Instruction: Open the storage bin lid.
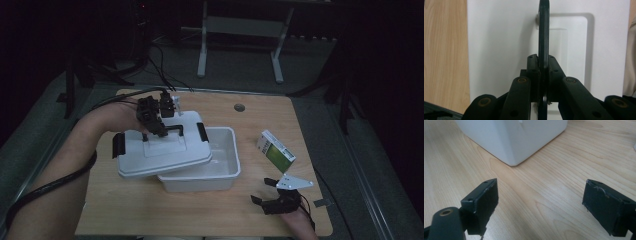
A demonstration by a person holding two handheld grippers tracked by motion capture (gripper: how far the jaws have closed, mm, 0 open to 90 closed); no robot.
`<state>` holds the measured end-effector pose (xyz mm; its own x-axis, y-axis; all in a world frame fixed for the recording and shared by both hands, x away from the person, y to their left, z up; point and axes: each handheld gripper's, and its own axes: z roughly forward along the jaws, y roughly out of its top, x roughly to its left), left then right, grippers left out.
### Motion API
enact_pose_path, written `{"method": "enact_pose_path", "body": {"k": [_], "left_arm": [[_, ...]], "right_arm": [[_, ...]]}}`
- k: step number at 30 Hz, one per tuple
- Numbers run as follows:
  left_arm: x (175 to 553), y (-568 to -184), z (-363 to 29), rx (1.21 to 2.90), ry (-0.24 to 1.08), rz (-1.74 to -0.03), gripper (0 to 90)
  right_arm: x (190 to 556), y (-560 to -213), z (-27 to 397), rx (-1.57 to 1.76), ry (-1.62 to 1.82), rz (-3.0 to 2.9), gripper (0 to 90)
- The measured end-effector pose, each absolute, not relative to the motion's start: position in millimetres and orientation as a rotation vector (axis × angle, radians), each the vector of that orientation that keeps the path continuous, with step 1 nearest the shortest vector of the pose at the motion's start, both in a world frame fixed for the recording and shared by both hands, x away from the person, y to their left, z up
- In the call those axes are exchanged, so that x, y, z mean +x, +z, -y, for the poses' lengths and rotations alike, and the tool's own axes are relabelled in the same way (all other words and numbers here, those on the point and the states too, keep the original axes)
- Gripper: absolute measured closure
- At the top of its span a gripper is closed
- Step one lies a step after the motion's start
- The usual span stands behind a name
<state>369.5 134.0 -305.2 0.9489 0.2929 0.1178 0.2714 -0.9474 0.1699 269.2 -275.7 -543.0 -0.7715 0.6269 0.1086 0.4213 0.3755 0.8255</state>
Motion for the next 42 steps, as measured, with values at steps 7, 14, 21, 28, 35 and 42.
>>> {"method": "enact_pose_path", "body": {"k": [7, 14, 21, 28, 35, 42], "left_arm": [[364, -304, -163, 2.936, 0.224, -0.514, 83.5], [358, -308, -191, 2.915, 0.241, -0.608, 83.4], [351, -308, -226, 2.889, 0.250, -0.730, 83.4], [343, -306, -250, 2.865, 0.246, -0.797, 83.3], [338, -311, -272, 2.831, 0.260, -0.867, 83.3], [337, -339, -291, 2.804, 0.258, -0.942, 83.2]], "right_arm": [[269, -543, 275, 0.934, 1.346, -2.417, 12.9], [269, -543, 275, 0.934, 1.348, -2.418, 13.0], [269, -543, 274, 0.941, 1.359, -2.421, 12.9], [269, -543, 273, 0.947, 1.365, -2.429, 12.8], [269, -542, 275, 0.950, 1.372, -2.419, 12.8], [270, -543, 275, 0.948, 1.369, -2.420, 12.9]]}}
